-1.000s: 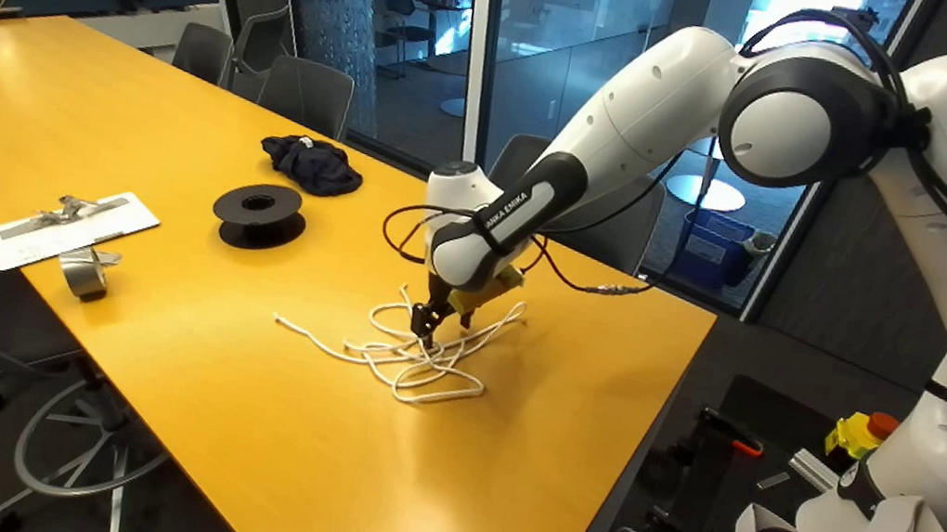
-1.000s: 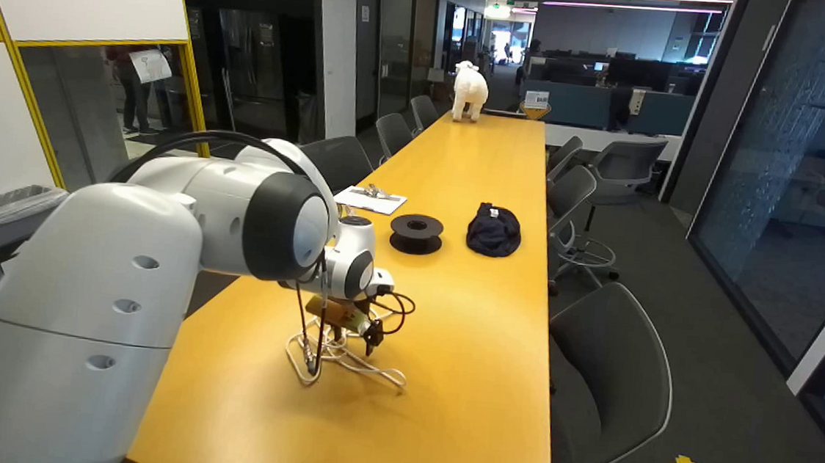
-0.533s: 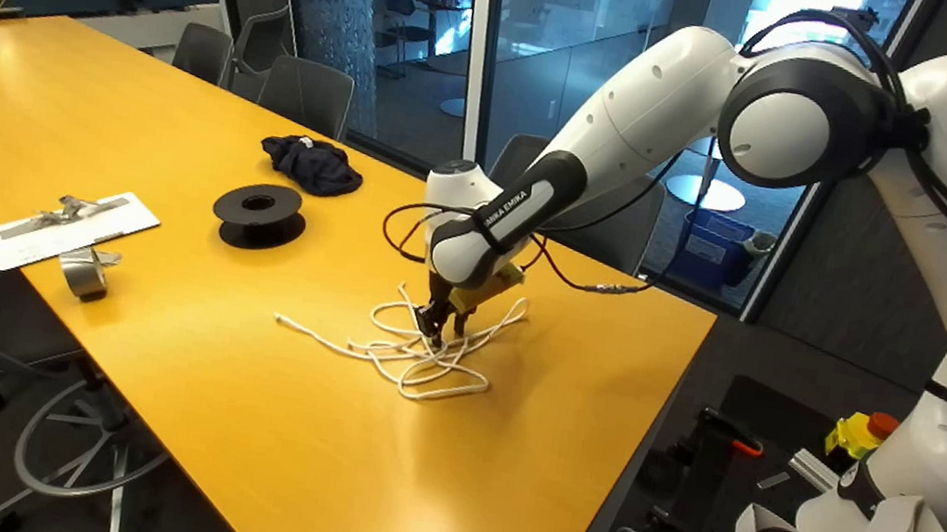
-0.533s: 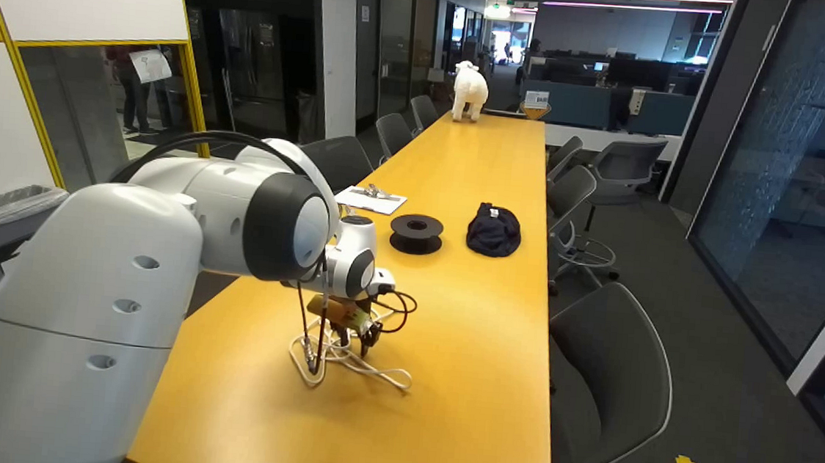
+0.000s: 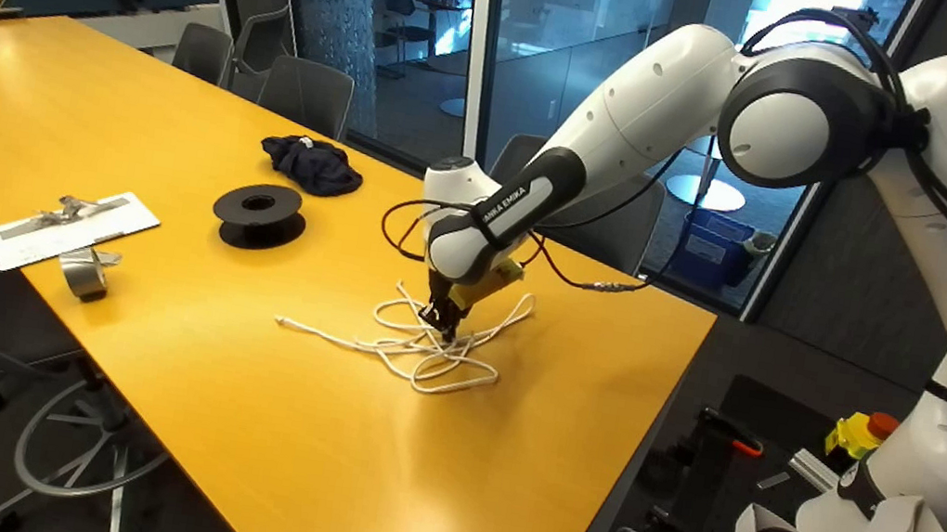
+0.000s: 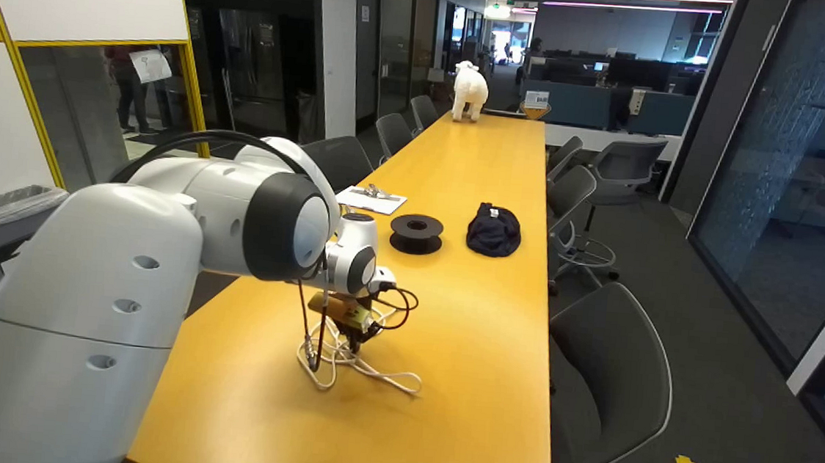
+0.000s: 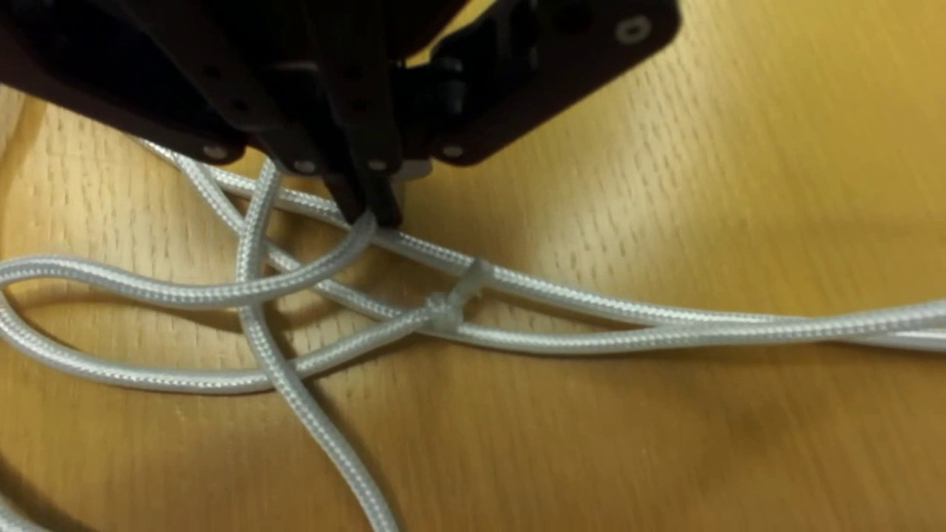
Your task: Separate the two white ropes
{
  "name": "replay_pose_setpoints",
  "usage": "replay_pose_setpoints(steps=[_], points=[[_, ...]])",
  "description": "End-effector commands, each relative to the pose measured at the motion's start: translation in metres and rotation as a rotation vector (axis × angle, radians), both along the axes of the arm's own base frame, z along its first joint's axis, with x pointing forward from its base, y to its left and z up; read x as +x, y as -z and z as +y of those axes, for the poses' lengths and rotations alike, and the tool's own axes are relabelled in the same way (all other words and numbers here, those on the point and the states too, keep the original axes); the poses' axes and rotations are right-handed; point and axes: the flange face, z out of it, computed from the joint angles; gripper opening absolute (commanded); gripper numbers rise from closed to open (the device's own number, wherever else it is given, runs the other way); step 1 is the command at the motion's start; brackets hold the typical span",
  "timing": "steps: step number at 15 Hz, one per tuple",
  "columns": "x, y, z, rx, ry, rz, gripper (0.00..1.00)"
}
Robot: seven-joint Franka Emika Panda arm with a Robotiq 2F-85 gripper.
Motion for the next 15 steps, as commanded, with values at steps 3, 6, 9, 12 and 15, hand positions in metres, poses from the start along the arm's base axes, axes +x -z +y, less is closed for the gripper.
replay_pose_setpoints(steps=[3,6,9,12,15], points=[[0.009,-0.012,-0.012,-0.001,-0.026,0.033,0.03],[0.016,-0.047,-0.03,-0.007,-0.017,0.038,0.03],[0.022,-0.114,-0.047,-0.021,-0.01,0.028,0.03],[0.023,-0.184,-0.055,-0.046,0.001,0.012,0.02],[0.016,-0.263,-0.055,-0.066,0.022,0.014,0.02]])
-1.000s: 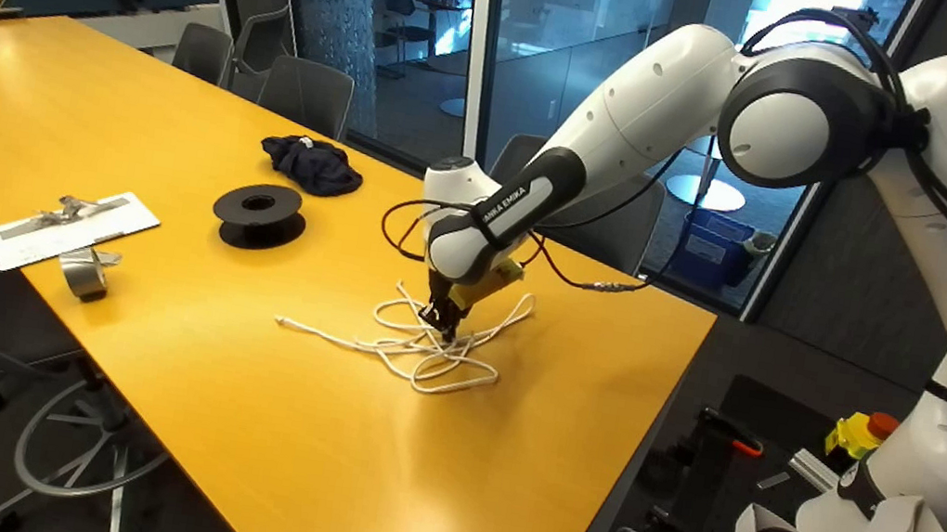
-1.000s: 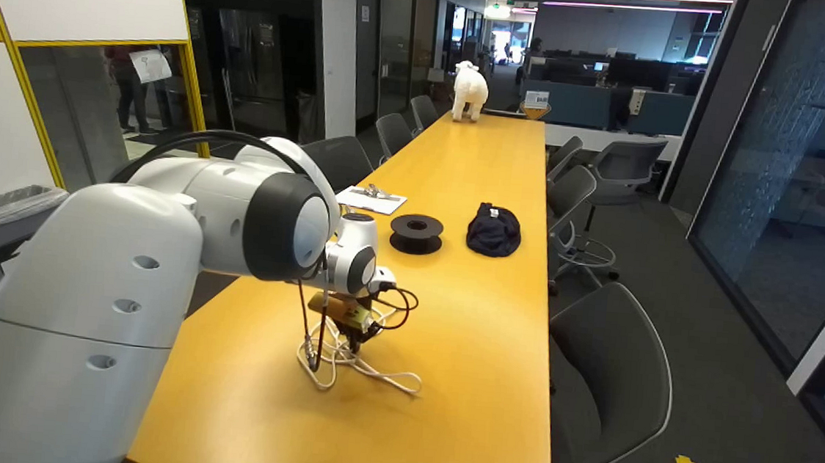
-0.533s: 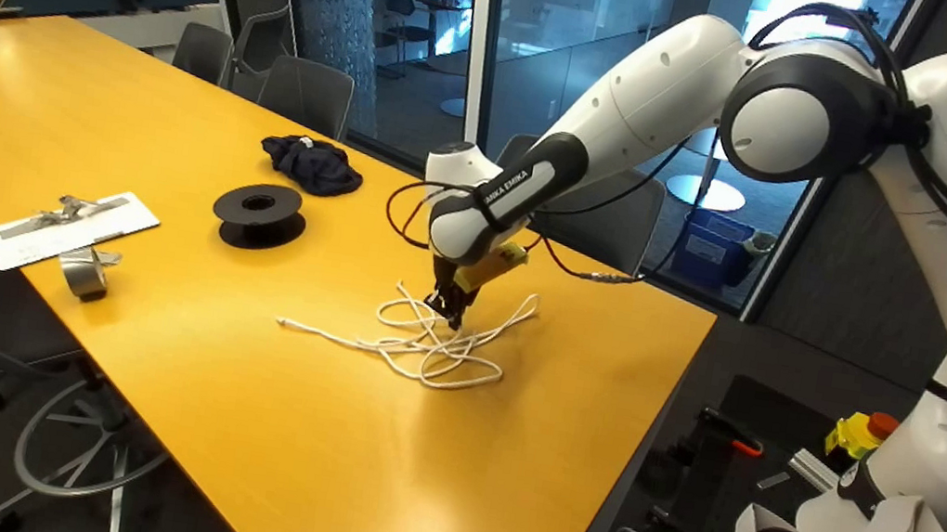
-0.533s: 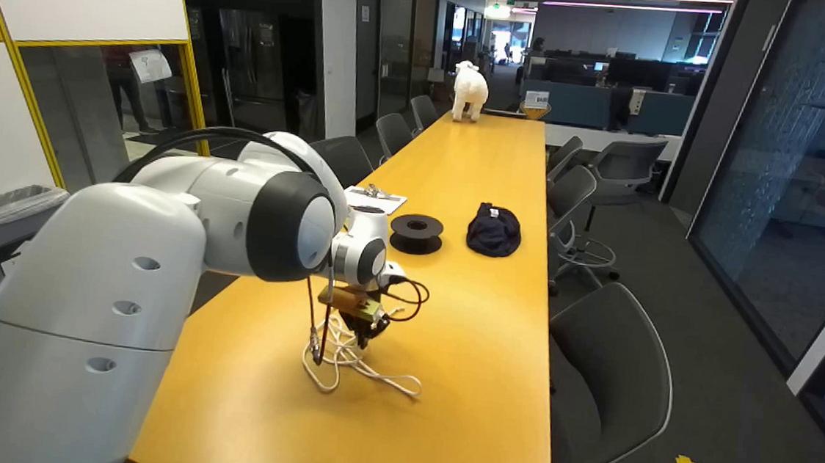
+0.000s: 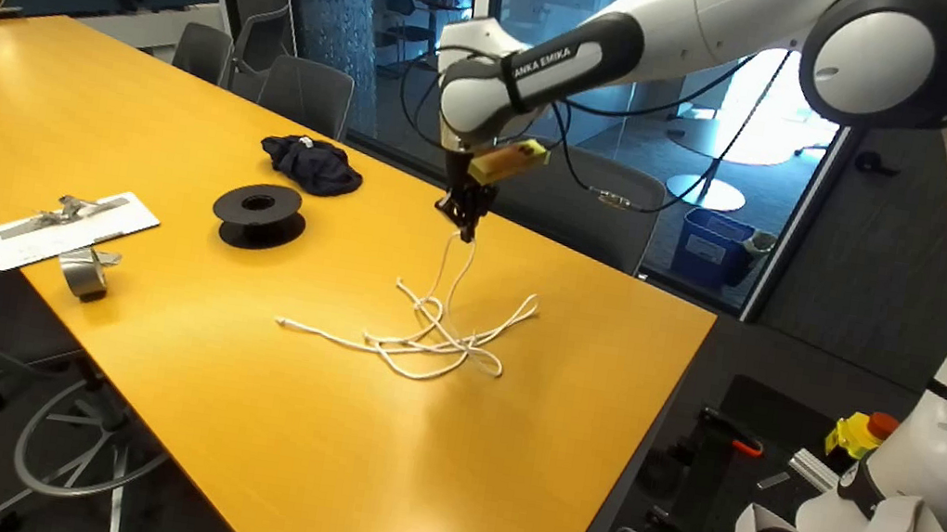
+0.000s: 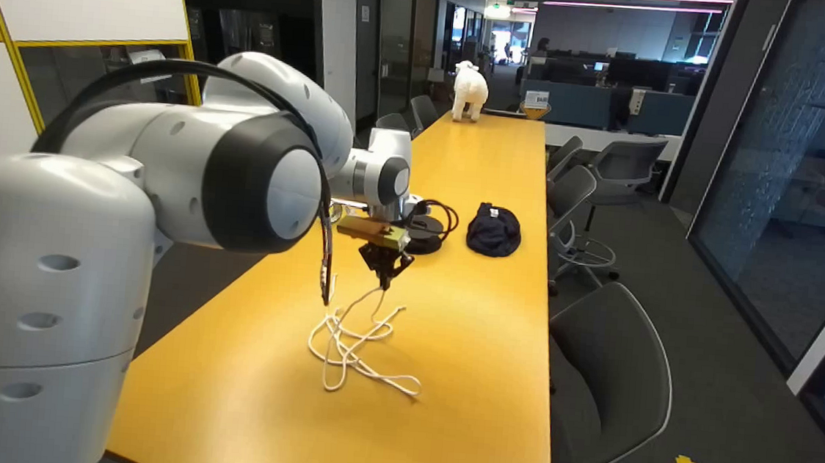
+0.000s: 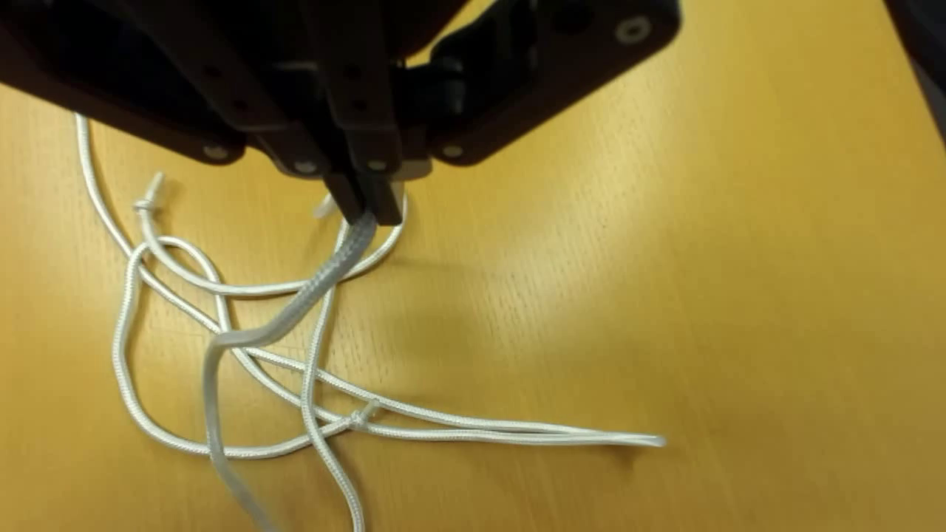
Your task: Separate the two white ropes
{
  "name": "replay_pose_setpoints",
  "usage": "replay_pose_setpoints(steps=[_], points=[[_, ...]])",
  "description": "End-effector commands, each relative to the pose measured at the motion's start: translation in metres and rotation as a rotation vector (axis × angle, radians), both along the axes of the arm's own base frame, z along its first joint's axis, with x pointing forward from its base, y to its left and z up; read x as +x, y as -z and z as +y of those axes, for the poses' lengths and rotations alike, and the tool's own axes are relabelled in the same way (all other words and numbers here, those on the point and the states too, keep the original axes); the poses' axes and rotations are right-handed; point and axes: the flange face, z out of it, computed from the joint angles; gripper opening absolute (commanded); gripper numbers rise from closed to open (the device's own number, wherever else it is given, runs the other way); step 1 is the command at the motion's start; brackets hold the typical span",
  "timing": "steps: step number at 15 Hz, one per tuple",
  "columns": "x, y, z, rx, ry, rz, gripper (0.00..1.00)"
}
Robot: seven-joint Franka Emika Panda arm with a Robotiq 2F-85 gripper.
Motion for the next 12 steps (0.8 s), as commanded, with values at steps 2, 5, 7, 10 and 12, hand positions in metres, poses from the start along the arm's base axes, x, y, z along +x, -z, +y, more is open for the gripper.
replay_pose_setpoints(steps=[2,5,7,10,12], points=[[-0.016,-0.123,0.004,-0.055,0.033,-0.014,0.02],[-0.028,-0.204,0.01,-0.097,0.1,-0.066,0.02],[-0.04,-0.257,0.014,-0.122,0.163,-0.131,0.02],[-0.058,-0.323,0.013,-0.151,0.264,-0.208,0.02],[-0.071,-0.358,0.02,-0.165,0.327,-0.26,0.02]])
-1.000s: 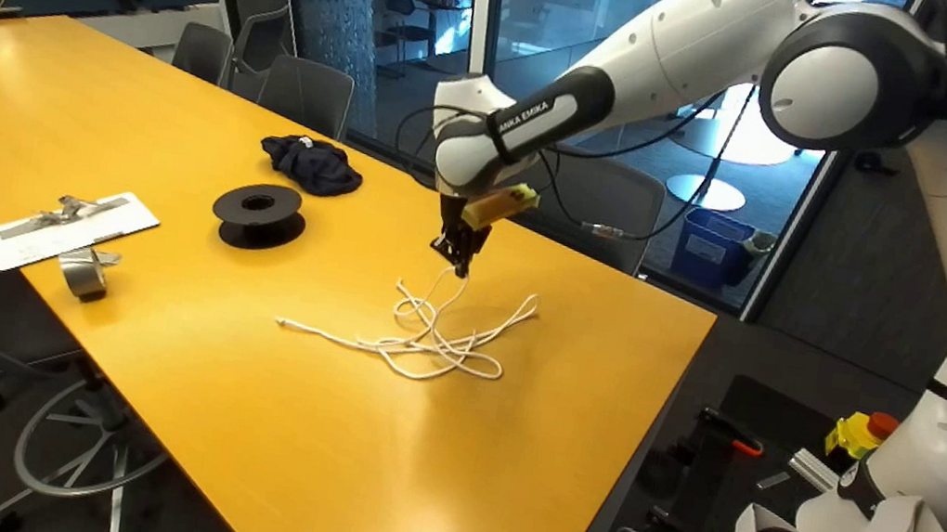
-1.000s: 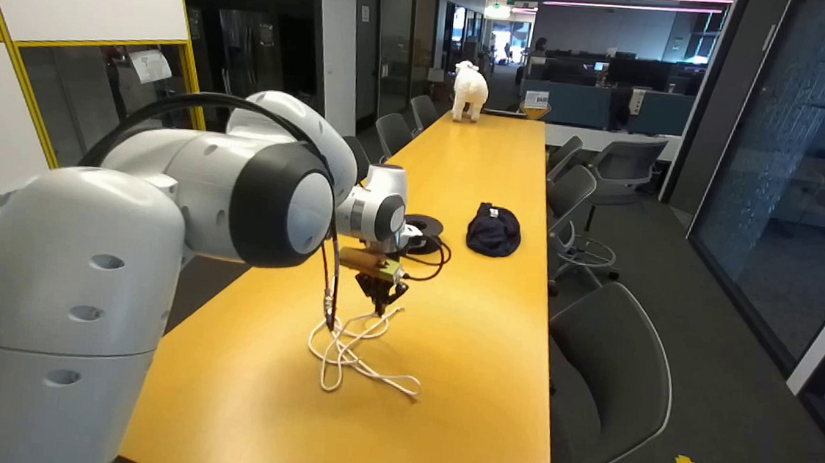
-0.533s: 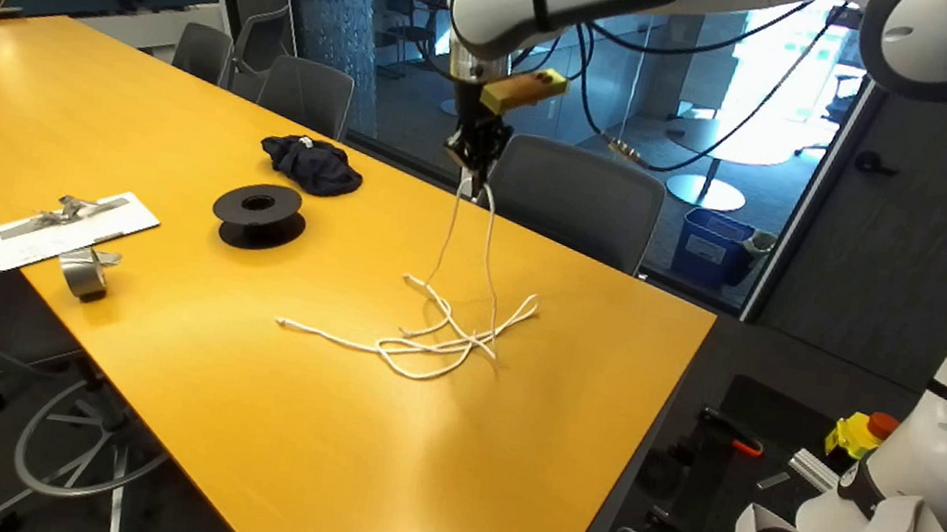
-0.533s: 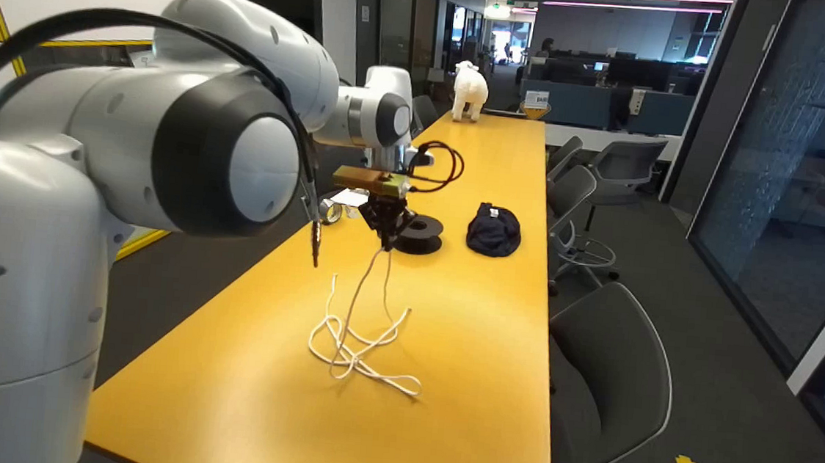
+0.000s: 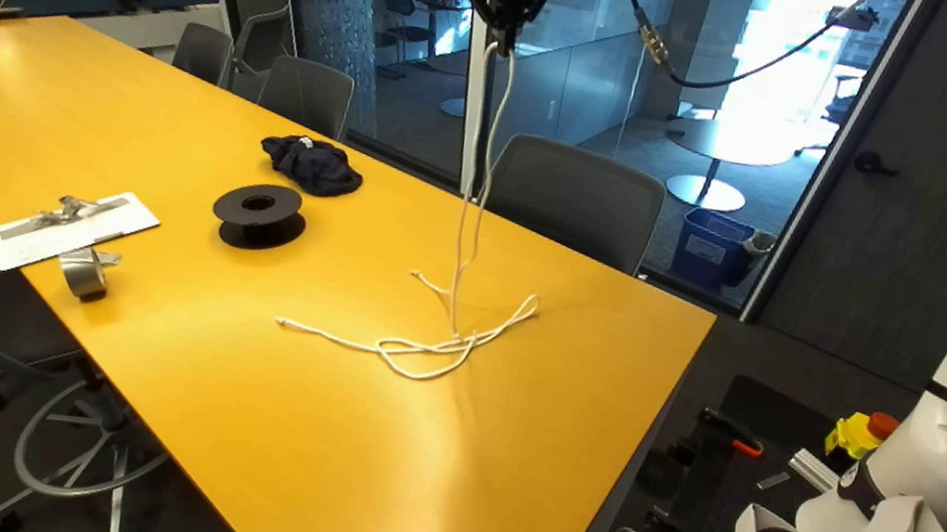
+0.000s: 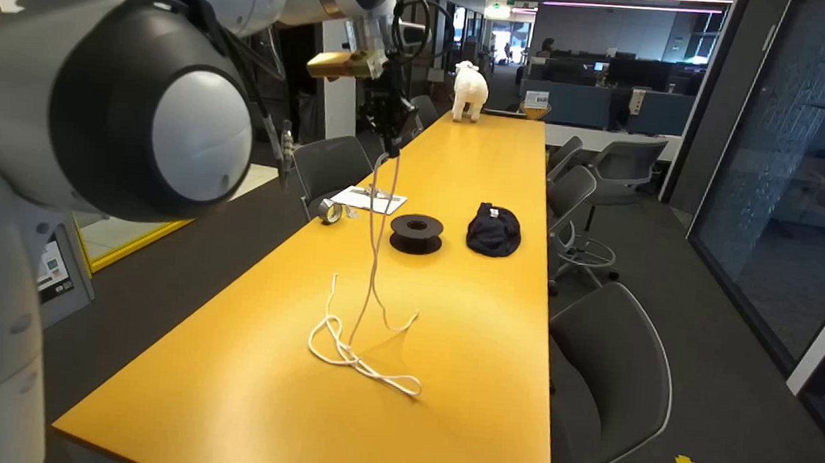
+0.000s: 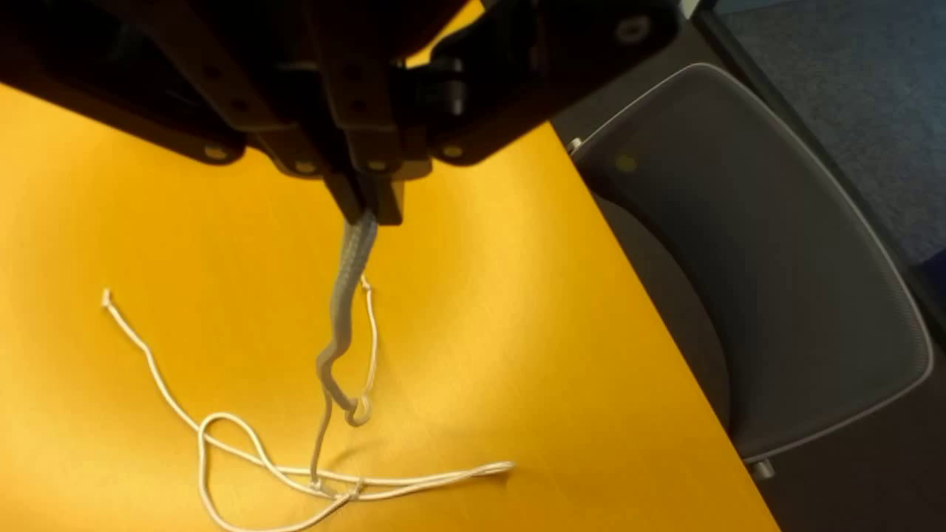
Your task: Separate the two white ropes
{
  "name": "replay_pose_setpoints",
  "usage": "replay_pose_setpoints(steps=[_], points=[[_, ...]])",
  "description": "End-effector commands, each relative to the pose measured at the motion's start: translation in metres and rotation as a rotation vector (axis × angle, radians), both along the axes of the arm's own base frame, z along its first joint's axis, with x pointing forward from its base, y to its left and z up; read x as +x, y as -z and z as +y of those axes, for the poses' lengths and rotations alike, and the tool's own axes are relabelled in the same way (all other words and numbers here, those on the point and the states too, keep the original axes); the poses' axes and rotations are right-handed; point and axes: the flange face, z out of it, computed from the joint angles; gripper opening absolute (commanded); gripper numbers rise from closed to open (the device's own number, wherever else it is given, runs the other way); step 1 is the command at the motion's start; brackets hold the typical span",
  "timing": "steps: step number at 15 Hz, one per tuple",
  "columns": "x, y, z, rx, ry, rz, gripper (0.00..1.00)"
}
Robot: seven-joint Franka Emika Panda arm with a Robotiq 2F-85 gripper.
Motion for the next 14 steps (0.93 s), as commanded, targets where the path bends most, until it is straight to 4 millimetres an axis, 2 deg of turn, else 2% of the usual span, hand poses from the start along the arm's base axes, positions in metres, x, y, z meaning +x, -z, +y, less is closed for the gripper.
replay_pose_setpoints(steps=[1,4,7,14], points=[[-0.018,-0.06,0.009,-0.042,0.121,-0.09,0.02],[-0.03,-0.089,0.008,-0.097,0.22,-0.151,0.02],[-0.043,-0.104,-0.004,-0.167,0.314,-0.16,0.02],[-0.085,-0.13,-0.068,-0.265,0.522,-0.145,0.02]])
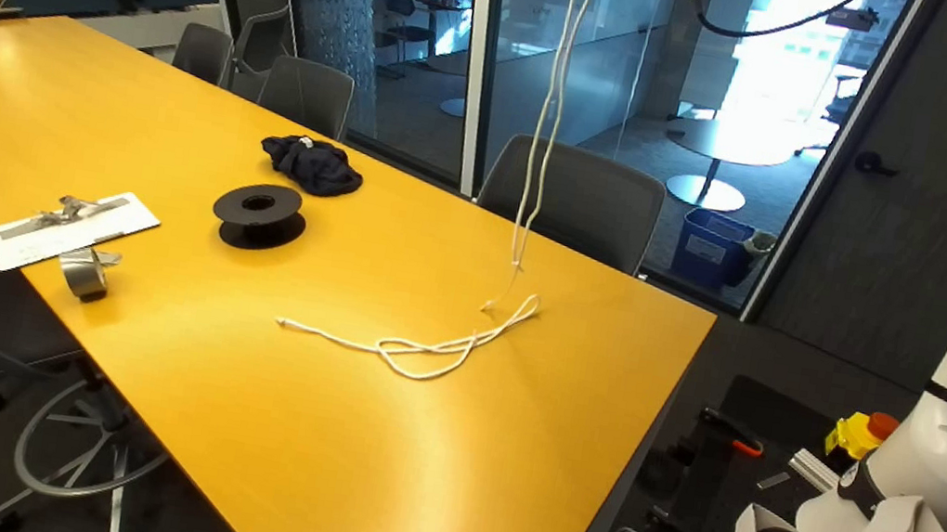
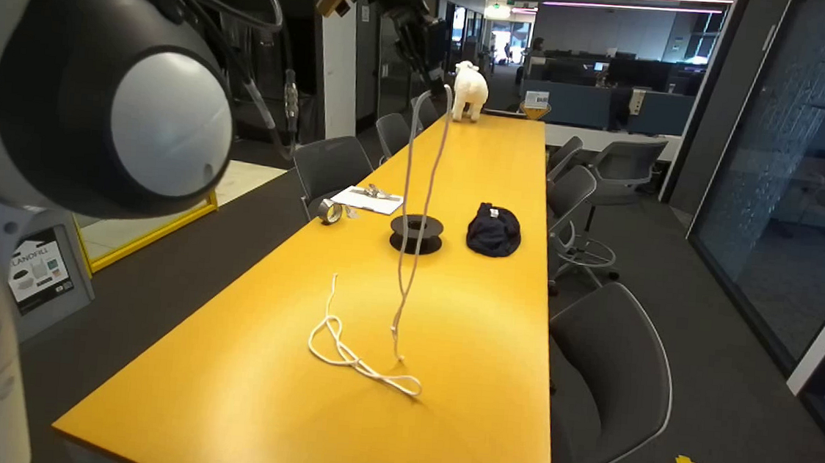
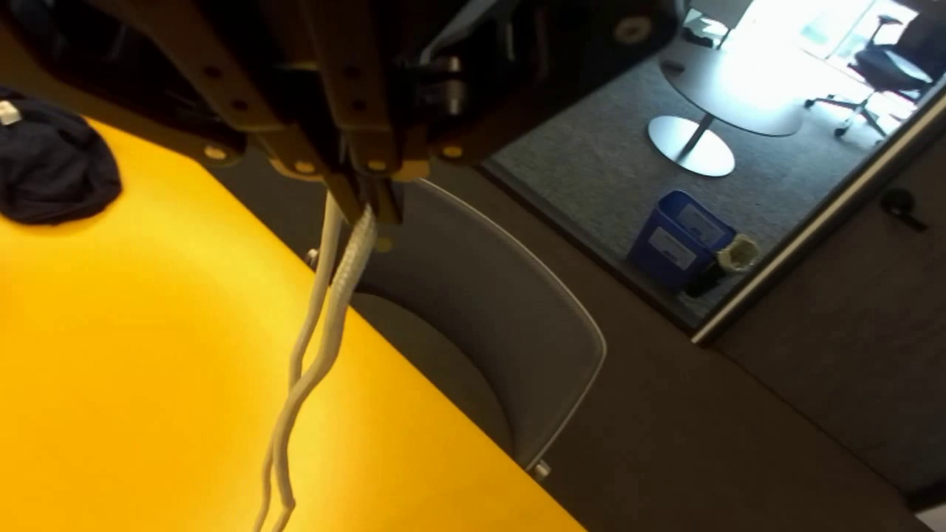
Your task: Separate the two white ropes
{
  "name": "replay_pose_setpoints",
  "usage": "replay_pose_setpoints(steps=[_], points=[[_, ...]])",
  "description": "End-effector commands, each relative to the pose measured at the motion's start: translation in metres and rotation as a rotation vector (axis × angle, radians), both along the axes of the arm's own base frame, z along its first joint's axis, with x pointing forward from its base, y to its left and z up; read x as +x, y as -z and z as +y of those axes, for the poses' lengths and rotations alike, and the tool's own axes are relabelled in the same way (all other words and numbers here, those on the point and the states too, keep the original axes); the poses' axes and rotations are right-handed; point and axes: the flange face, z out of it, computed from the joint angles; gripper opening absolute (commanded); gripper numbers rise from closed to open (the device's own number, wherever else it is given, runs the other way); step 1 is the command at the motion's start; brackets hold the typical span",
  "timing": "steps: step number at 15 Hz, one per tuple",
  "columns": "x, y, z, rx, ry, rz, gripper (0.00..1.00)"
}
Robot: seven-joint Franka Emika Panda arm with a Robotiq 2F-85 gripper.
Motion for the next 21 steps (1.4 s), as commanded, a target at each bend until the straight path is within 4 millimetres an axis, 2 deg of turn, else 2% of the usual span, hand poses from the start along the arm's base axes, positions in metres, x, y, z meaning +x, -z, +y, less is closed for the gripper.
replay_pose_setpoints(steps=[1,6,9,16,21], points=[[-0.03,-0.023,-0.031,-0.032,0.108,-0.022,0.02],[-0.064,-0.048,-0.07,-0.062,0.212,-0.058,0.02],[-0.076,-0.051,-0.087,-0.057,0.235,-0.058,0.02],[-0.085,-0.004,-0.112,0.017,0.255,0.091,0.02],[-0.069,0.037,-0.127,0.054,0.245,0.184,0.02]])
